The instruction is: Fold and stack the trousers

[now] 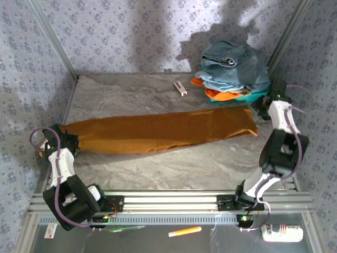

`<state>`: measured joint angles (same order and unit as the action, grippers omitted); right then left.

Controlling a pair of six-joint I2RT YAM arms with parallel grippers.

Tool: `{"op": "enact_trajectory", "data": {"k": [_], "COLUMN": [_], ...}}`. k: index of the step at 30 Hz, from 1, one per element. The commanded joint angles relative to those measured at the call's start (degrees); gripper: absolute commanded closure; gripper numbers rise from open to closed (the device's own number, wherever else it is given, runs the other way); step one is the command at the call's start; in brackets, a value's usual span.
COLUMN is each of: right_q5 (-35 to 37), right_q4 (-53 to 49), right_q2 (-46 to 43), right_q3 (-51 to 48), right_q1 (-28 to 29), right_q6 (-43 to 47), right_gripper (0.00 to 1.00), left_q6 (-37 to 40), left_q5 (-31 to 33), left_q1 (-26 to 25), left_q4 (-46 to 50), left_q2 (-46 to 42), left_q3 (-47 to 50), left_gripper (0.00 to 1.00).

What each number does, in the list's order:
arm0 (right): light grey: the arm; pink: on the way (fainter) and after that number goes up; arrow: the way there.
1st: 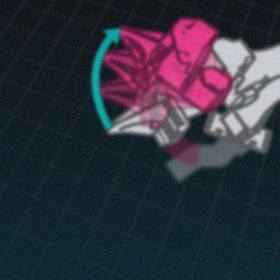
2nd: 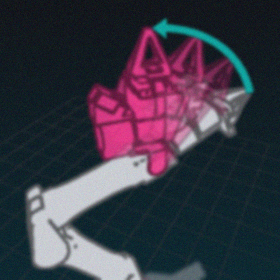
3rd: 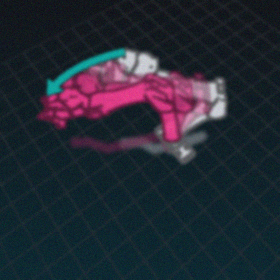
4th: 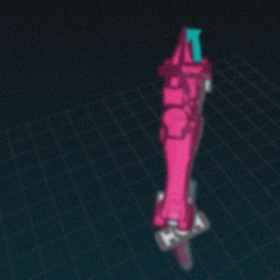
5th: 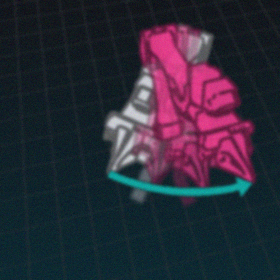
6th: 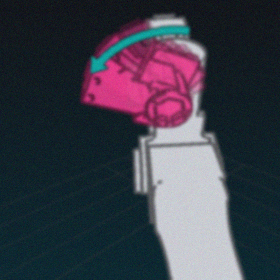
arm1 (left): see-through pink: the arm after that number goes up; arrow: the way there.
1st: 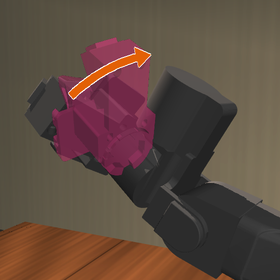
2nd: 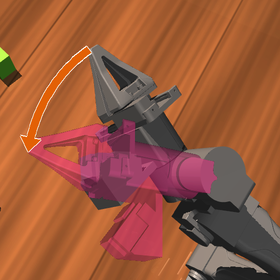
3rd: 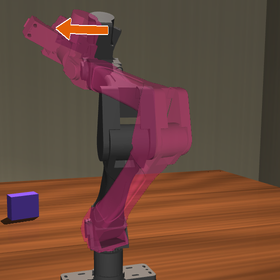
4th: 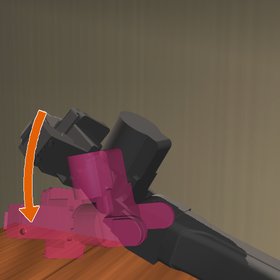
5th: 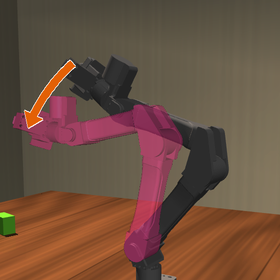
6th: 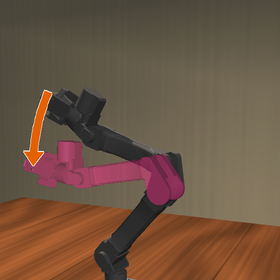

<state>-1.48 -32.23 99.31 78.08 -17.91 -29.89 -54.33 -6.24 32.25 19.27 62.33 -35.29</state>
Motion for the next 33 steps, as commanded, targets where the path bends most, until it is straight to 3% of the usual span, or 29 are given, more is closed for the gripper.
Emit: {"op": "enact_trajectory", "data": {"k": [1, 12, 15, 17, 19, 27, 32, 33], "right_q5": [-3.2, -3.0, -4.2, -3.5, -3.9, 0.5, 1.1, 1.0], "right_q4": [-0.3, -11.6, -12.8, -12.4, -11.8, -5.6, -8.3, -10.0], "right_q2": [9.6, 23.7, 25.3, 24.6, 23.2, 8.1, 5.2, 6.4], "right_q3": [5.0, 15.7, 15.6, 13.6, 11.1, -4.2, -1.5, 0.3], "right_q1": [-0.1, -1.5, -2.2, -2.5, -3.4, -7.7, -8.0, -8.0], "right_q6": [5.3, 5.5, 5.6, 5.3, 4.6, 0.9, 0.2, 0.5], "right_gripper": [0.46, 0.46, 0.63, 0.86, 0.99, 1.0, 0.99, 0.93], "left_q6": [-0.2, -1.7, -1.6, -1.5, -1.7, -2.9, -2.3, -2.1], "left_q5": [-0.4, -5.6, -5.0, -4.8, -4.9, -5.8, -6.8, -6.8], "left_q1": [1.0, 3.3, 3.5, 3.9, 4.1, 4.1, 4.1, 4.1], "left_q4": [-3.3, -6.2, -6.3, -6.2, -6.3, -7.5, -7.5, -7.5], "left_q2": [0.4, 2.1, 1.5, 1.3, 1.1, 1.5, 1.1, 1.0], "left_q3": [1.4, 3.0, 3.3, 3.4, 3.4, 3.1, 2.9, 3.1], "left_gripper": [1.0, 1.0, 1.0, 1.0, 1.0, 1.0, 1.0, 1.0]}}
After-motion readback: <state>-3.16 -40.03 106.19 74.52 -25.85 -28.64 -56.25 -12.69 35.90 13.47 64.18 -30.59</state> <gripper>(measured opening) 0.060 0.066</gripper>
